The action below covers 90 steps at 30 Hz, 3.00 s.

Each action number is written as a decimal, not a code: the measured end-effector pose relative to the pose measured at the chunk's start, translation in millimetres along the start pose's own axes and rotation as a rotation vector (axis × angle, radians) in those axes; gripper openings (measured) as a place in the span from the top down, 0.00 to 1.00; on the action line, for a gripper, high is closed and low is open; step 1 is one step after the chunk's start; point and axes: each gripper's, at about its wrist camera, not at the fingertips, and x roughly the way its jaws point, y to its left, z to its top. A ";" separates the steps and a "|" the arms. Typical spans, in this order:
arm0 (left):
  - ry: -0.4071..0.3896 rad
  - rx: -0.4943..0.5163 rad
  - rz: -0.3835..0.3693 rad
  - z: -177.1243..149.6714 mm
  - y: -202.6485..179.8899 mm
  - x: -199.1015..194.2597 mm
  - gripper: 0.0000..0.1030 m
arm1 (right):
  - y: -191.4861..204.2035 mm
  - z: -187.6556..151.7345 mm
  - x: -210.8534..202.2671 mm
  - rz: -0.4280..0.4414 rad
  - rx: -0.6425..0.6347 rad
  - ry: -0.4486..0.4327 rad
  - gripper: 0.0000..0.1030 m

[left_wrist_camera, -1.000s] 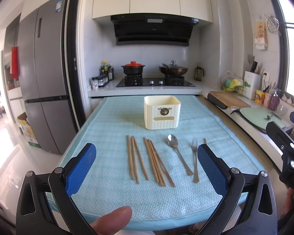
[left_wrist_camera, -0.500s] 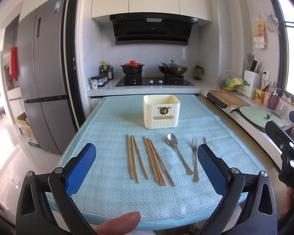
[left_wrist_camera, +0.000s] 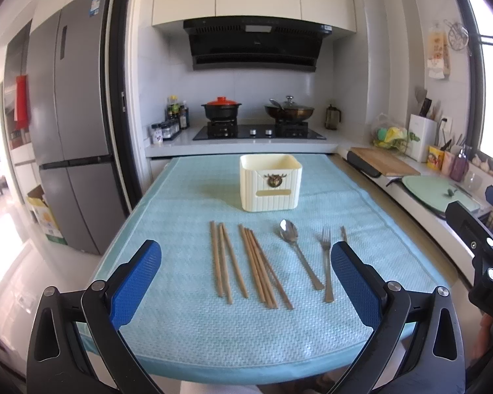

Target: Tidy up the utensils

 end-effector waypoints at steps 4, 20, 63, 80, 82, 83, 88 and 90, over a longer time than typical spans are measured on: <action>0.006 -0.004 -0.001 1.1 0.9 0.9 0.00 | 0.0 0.0 1.2 0.001 0.000 0.003 0.00; 0.169 -0.202 -0.013 2.4 88.9 76.4 0.00 | -42.3 6.3 40.3 0.027 0.044 0.010 0.00; 0.604 -0.092 0.107 -32.6 113.0 389.6 0.00 | -80.9 -115.2 250.0 0.116 0.224 0.682 0.19; 0.775 0.002 0.008 -9.6 123.7 433.7 0.00 | -50.1 -115.0 362.8 0.199 0.088 0.917 0.65; 0.784 0.021 -0.008 -4.6 120.8 438.1 0.10 | -44.4 -110.5 378.9 0.190 0.065 0.949 0.74; 0.779 0.024 -0.023 -0.9 118.9 437.7 0.16 | -43.7 -109.0 385.4 0.181 0.064 0.966 0.81; 0.758 0.057 -0.076 11.0 104.8 439.4 0.78 | -43.7 -104.1 405.6 0.179 0.081 1.013 0.94; 0.740 0.053 -0.094 12.1 101.2 440.9 0.91 | -44.4 -102.4 410.5 0.176 0.089 1.009 0.94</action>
